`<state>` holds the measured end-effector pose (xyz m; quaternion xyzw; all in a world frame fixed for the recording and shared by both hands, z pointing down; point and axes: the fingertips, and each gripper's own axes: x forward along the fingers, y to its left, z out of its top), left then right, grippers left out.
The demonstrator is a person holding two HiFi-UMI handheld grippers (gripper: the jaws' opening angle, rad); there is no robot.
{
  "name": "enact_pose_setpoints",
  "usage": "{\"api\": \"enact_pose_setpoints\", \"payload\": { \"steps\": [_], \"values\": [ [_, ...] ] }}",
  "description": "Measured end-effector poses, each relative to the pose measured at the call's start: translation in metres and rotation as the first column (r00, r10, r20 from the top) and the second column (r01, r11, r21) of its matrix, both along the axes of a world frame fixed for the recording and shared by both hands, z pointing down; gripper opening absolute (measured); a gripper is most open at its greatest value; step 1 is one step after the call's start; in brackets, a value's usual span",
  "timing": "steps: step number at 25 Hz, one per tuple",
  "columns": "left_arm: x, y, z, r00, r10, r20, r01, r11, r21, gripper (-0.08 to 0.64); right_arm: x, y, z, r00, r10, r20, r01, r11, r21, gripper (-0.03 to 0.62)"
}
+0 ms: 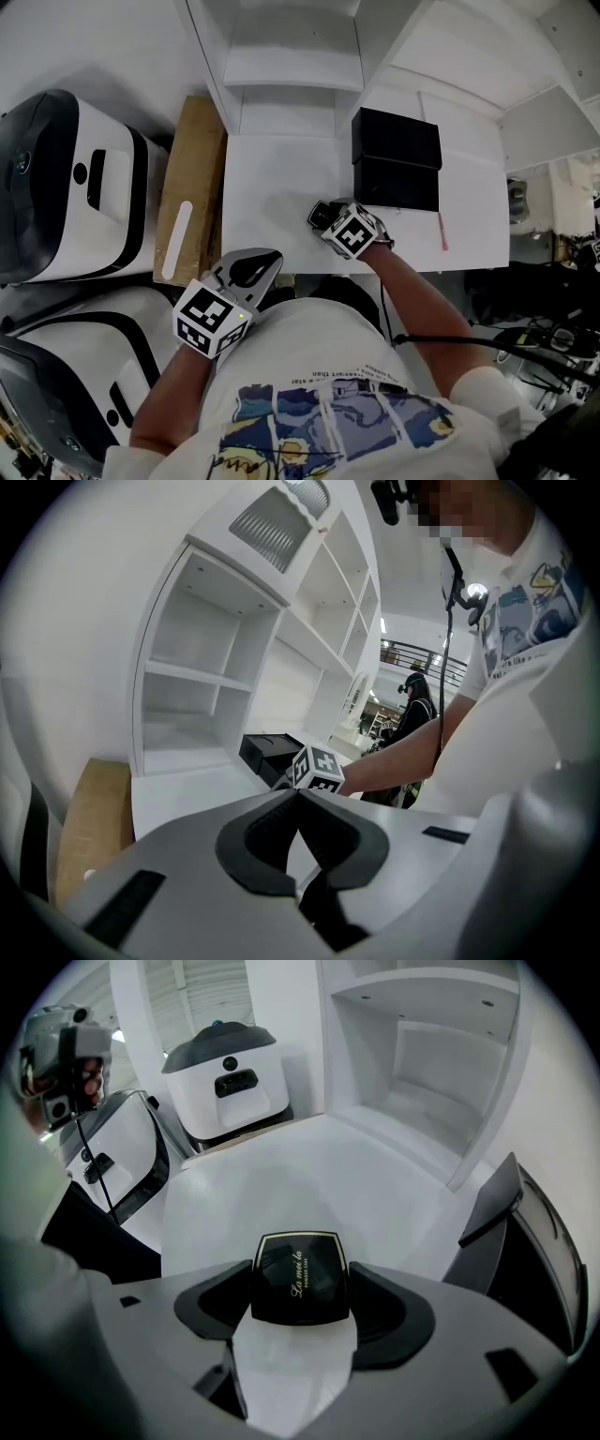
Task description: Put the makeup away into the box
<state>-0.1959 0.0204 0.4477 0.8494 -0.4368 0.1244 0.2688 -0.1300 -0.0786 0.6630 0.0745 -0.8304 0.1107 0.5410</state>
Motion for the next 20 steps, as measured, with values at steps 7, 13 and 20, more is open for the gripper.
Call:
{"api": "enact_pose_setpoints", "payload": {
  "steps": [7,13,20],
  "values": [
    [0.007,0.0,0.0,1.0,0.022,-0.001,-0.022,1.0,0.007,0.014,0.007,0.005,-0.021,0.998,0.035,0.044,-0.036,0.999,0.008,0.328],
    [0.026,-0.008,0.0,0.997,0.072,-0.012,-0.072,0.997,0.02,0.014,0.021,0.008,-0.056,0.994,0.061,0.086,-0.063,0.998,0.022,0.328],
    [0.062,-0.025,-0.005,0.99,0.139,-0.019,-0.138,0.989,0.046,0.014,0.065,-0.011,-0.086,0.99,0.103,0.101,-0.109,0.992,0.06,0.327]
  ]
}}
